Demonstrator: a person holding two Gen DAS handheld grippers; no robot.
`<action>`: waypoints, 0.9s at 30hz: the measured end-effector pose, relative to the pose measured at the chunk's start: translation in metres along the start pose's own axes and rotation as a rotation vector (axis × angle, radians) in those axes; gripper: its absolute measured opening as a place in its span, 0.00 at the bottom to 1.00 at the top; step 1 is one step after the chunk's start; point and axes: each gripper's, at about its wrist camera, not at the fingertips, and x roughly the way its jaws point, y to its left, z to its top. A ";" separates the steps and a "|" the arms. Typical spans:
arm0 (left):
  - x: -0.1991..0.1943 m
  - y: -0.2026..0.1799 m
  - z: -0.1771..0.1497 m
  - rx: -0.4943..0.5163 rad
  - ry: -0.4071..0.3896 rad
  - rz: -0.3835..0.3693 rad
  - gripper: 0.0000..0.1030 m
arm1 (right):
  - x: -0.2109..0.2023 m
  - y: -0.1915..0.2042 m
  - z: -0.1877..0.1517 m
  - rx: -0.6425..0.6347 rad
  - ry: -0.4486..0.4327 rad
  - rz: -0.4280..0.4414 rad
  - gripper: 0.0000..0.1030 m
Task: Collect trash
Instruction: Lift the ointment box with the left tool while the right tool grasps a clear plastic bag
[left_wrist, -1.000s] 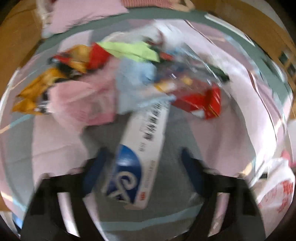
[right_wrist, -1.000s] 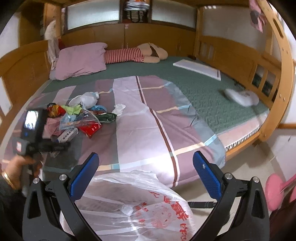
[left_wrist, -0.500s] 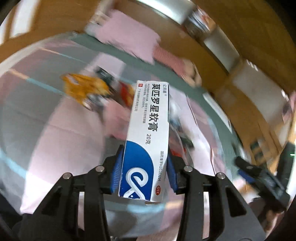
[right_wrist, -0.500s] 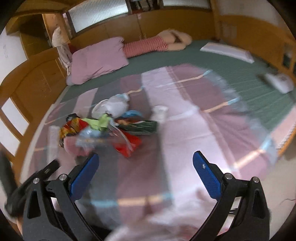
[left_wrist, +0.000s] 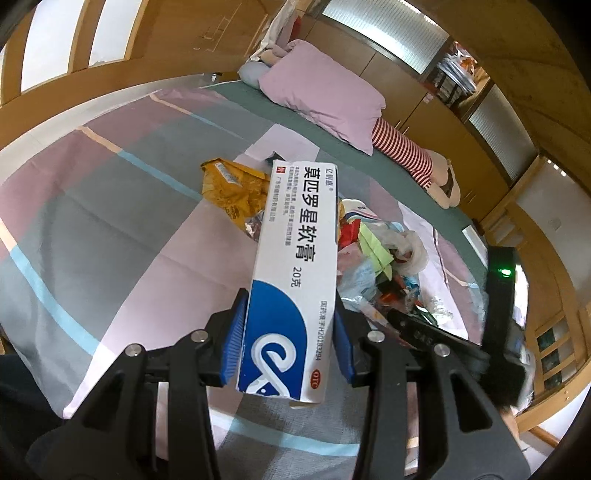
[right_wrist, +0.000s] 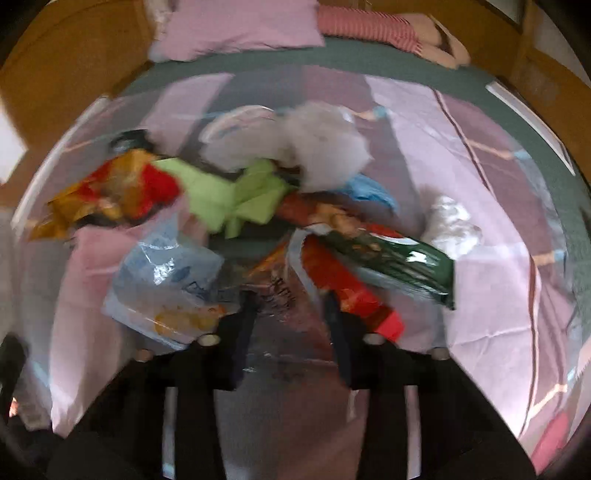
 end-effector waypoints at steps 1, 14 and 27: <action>0.000 -0.003 -0.003 0.009 0.000 0.003 0.42 | -0.008 0.000 -0.003 0.001 -0.017 0.003 0.23; -0.045 -0.029 -0.021 0.215 -0.132 -0.137 0.41 | -0.158 -0.063 -0.050 0.112 -0.275 0.116 0.19; -0.173 -0.110 -0.120 0.548 -0.102 -0.214 0.41 | -0.292 -0.147 -0.161 0.147 -0.438 0.051 0.19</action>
